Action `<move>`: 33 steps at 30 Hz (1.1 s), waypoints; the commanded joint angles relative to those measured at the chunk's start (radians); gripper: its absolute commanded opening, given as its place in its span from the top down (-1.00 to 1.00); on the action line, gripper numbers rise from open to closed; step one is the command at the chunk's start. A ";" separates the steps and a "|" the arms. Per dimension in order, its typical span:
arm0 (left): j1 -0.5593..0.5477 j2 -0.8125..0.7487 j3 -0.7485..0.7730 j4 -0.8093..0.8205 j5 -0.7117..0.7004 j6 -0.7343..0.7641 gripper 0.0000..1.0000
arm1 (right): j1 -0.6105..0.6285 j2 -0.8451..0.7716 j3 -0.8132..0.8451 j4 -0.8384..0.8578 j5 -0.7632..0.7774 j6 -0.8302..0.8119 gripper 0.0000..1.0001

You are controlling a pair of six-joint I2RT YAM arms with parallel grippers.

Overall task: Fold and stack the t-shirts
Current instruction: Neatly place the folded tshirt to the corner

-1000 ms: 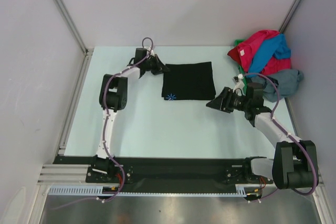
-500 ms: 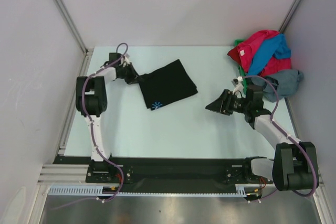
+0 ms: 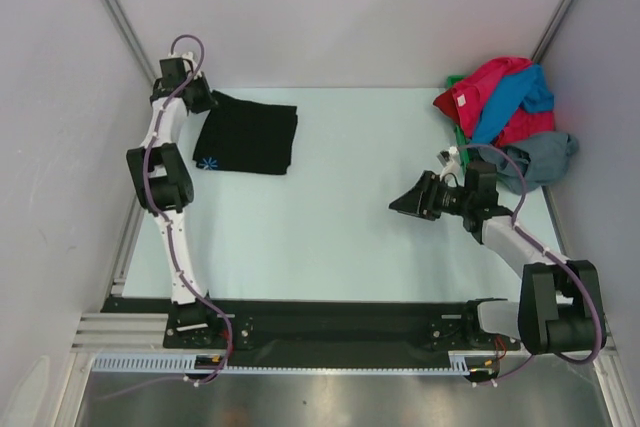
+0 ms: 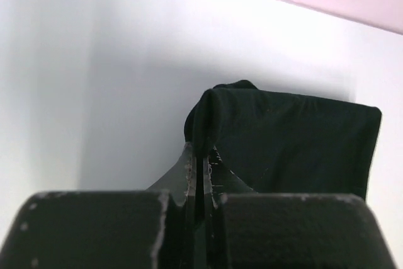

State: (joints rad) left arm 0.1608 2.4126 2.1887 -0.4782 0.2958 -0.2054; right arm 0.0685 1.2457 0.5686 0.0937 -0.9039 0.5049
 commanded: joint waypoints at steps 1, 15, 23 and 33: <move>0.006 0.084 0.129 0.009 -0.055 0.096 0.99 | 0.004 0.020 0.017 0.023 -0.003 0.004 -0.18; 0.065 0.089 0.181 0.187 -0.264 0.166 1.00 | 0.004 0.141 0.053 0.058 -0.001 0.037 -0.14; 0.072 0.095 0.192 0.329 -0.250 0.202 0.99 | 0.004 0.172 0.065 0.055 0.003 0.050 -0.13; 0.072 0.121 0.221 0.424 -0.279 0.268 0.99 | 0.004 0.238 0.060 0.120 -0.010 0.084 -0.11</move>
State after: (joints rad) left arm 0.2268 2.5351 2.3428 -0.1627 0.0364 0.0166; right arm 0.0685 1.4666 0.6010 0.1535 -0.8967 0.5701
